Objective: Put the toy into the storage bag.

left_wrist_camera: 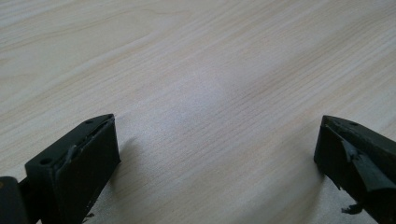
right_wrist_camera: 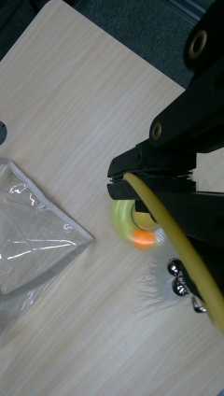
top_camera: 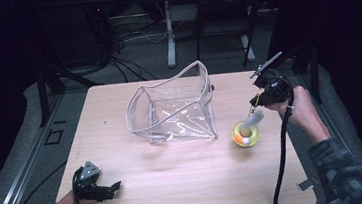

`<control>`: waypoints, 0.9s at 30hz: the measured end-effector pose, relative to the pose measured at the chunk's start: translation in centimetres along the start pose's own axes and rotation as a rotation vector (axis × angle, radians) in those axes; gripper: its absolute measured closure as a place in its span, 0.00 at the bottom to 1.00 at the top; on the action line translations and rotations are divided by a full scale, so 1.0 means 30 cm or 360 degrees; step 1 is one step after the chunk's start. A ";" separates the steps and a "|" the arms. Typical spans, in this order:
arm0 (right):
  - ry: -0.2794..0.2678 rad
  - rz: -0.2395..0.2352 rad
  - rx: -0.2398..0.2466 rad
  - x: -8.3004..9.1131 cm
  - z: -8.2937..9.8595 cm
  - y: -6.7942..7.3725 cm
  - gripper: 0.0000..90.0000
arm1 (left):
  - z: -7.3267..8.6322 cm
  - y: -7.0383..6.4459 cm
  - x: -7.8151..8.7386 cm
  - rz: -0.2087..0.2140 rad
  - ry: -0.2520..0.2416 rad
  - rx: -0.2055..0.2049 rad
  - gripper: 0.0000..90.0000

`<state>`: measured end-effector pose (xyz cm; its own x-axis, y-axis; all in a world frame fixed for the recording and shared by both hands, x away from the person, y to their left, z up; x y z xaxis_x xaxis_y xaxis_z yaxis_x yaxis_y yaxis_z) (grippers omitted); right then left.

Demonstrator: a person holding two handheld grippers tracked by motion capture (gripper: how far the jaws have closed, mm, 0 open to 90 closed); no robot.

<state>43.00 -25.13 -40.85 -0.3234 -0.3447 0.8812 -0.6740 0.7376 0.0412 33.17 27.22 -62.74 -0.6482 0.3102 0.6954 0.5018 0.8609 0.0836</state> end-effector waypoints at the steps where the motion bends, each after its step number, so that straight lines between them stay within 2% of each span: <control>1: -0.0002 0.0000 0.0001 0.001 -0.005 -0.004 0.98 | 0.000 0.001 0.000 -0.0002 0.0001 -0.0003 0.00; 11: -0.0009 0.0040 -0.0028 0.011 -0.052 -0.040 0.98 | 0.000 0.001 0.001 0.0001 0.0004 -0.0003 0.00; 27: 0.0025 0.0068 -0.0032 0.023 -0.136 -0.069 0.98 | 0.000 0.001 0.001 0.0001 0.0005 -0.0003 0.00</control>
<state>46.87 -24.53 -38.40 -0.3413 -0.3035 0.8896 -0.6462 0.7631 0.0125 33.16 27.25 -62.72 -0.6464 0.3094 0.6975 0.5030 0.8601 0.0847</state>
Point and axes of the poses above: each handheld gripper's, and its own axes: x roughly backward along the jaws, z roughly out of its underside, y roughly to its left, the point moved 5 cm from there along -x, roughly forward along the jaws, and after that the axes turned 7 degrees about -z, right-handed, at the moved point
